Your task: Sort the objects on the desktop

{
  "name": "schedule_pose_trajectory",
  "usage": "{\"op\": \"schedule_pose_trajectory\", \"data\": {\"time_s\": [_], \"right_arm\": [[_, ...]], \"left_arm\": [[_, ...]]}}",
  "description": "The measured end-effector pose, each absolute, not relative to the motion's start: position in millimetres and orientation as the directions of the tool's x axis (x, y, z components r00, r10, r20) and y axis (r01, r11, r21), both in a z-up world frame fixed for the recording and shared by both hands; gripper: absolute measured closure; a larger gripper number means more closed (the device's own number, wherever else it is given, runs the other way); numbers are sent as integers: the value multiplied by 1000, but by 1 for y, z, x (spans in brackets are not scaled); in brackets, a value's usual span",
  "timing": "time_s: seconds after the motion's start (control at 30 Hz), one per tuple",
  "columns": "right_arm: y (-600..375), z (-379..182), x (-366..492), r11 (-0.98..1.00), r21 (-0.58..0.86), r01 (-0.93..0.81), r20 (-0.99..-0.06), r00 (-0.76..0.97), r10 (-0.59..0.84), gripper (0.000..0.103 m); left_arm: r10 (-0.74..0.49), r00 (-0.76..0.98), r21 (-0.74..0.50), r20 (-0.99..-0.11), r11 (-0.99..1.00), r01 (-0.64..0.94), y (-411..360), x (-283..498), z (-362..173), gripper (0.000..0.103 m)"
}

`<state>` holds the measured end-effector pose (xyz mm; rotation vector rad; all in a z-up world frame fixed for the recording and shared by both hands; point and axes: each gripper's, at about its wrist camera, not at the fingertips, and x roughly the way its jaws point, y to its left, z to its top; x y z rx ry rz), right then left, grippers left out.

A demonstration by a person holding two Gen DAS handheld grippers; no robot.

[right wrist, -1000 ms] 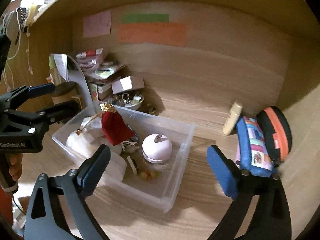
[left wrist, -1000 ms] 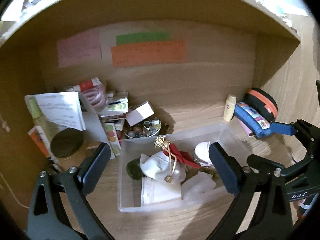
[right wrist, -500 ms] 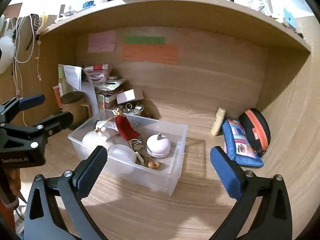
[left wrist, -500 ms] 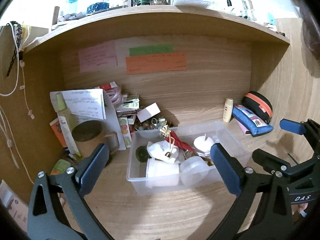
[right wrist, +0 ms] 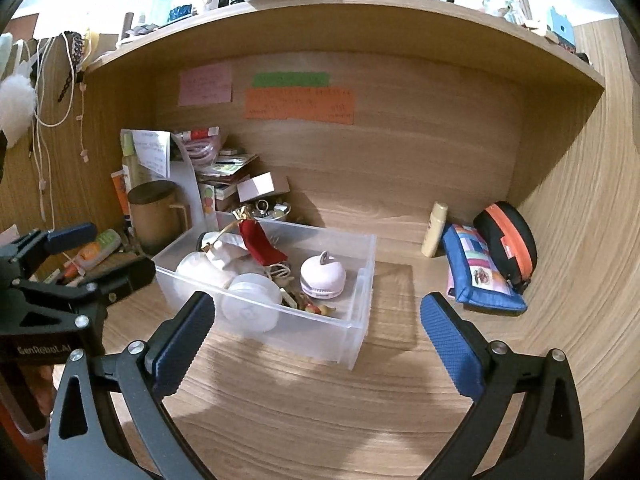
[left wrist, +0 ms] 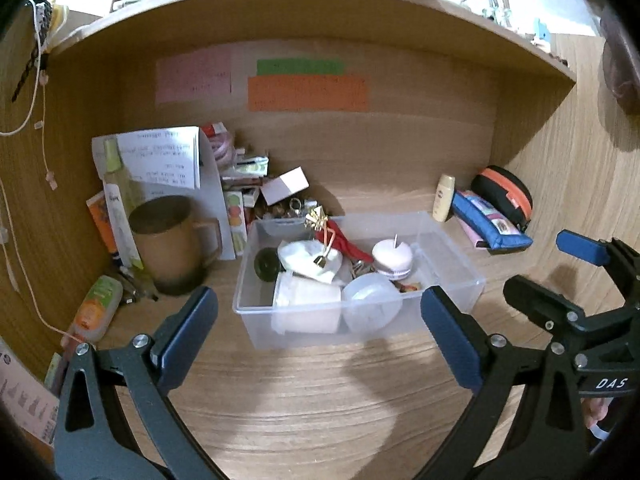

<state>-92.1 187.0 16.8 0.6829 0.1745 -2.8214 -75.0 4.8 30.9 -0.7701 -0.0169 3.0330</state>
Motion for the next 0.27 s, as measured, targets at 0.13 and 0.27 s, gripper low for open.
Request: {"op": "schedule_pose_trajectory", "data": {"time_s": [0.13,0.27], "right_arm": [[189,14,-96,-968,-45,246,-472,-859,-197,0],[193,10,-104,-971,-27,239,-486,-851,-197,0]], "left_arm": [[16,-876,-18,-481,-1000,-8,6,-78,27,0],[21,-875,-16,-484,-1000,-15,8,-81,25,0]]}}
